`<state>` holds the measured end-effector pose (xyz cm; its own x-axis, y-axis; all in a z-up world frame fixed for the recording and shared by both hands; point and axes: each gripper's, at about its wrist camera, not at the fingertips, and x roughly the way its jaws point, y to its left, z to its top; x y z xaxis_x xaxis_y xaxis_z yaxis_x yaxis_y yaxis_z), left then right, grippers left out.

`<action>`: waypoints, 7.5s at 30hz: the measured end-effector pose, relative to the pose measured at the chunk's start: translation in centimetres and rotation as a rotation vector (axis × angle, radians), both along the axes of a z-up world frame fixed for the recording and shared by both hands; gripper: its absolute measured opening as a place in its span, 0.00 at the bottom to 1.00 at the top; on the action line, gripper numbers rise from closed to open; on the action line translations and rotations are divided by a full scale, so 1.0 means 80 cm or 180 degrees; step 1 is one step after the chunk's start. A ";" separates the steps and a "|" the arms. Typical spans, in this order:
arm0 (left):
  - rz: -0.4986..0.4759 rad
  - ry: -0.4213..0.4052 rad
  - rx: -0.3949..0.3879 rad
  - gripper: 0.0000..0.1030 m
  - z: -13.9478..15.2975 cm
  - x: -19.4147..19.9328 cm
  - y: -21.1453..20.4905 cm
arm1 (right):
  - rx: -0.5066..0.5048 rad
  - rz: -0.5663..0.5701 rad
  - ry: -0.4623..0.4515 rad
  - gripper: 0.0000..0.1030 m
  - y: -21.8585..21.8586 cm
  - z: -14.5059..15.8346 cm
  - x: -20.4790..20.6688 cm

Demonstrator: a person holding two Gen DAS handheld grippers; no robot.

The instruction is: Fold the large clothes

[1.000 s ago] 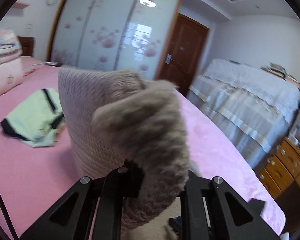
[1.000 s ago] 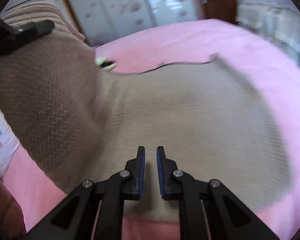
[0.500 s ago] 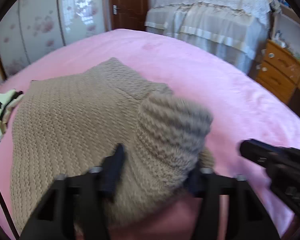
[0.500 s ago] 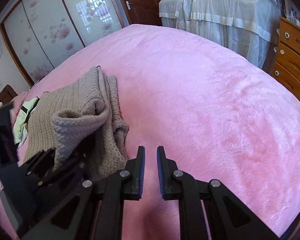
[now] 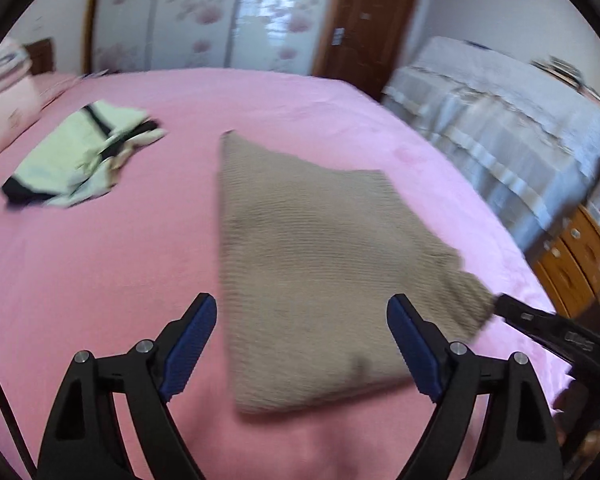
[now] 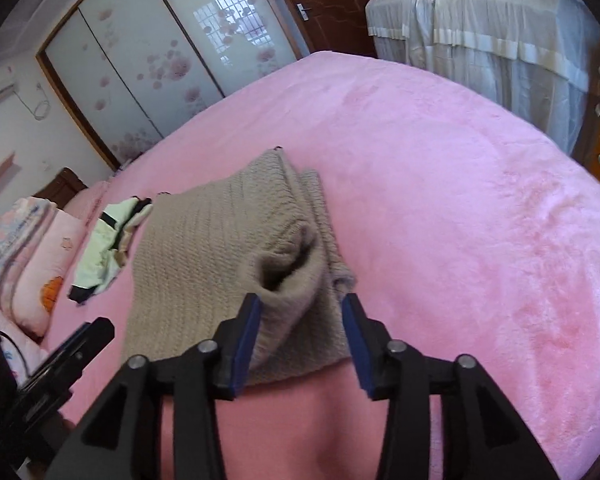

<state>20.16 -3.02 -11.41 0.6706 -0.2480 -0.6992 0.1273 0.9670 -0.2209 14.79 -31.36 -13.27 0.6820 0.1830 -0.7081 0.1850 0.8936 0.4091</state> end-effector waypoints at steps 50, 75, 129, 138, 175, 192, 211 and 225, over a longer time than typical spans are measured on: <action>-0.0231 0.0464 0.0505 0.86 -0.059 0.207 -0.081 | -0.0679 0.0476 0.0261 0.28 0.026 -0.061 0.222; -0.0656 0.0161 0.0274 0.98 0.158 0.094 -0.041 | -0.0872 0.0771 -0.0531 0.89 -0.004 0.190 0.065; -0.0908 0.0792 0.0151 0.42 0.073 -0.027 0.100 | 0.0550 0.1604 0.0238 0.44 0.143 0.045 0.034; -0.0657 0.0548 0.0567 0.42 0.171 0.008 0.253 | 0.0636 0.1940 -0.0026 0.44 0.292 0.118 0.115; 0.0674 0.0132 0.1282 1.00 -0.020 0.391 0.469 | -0.0580 0.1632 -0.0343 0.58 0.547 -0.035 0.495; 0.0960 0.0125 0.0985 1.00 0.167 0.113 0.358 | -0.0490 0.1472 -0.0200 0.59 0.402 0.156 0.209; 0.0647 -0.0154 0.0677 1.00 0.307 -0.185 0.162 | -0.0535 0.1266 -0.0434 0.60 0.253 0.251 -0.090; 0.0757 -0.0461 0.0480 1.00 0.268 -0.300 0.097 | -0.0704 0.0890 -0.0565 0.61 0.211 0.222 -0.194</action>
<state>-3.85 4.77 10.06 0.7926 0.0270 -0.6092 -0.0867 0.9939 -0.0688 -0.73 -14.45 4.48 0.7428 0.2353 -0.6268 -0.1343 0.9695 0.2049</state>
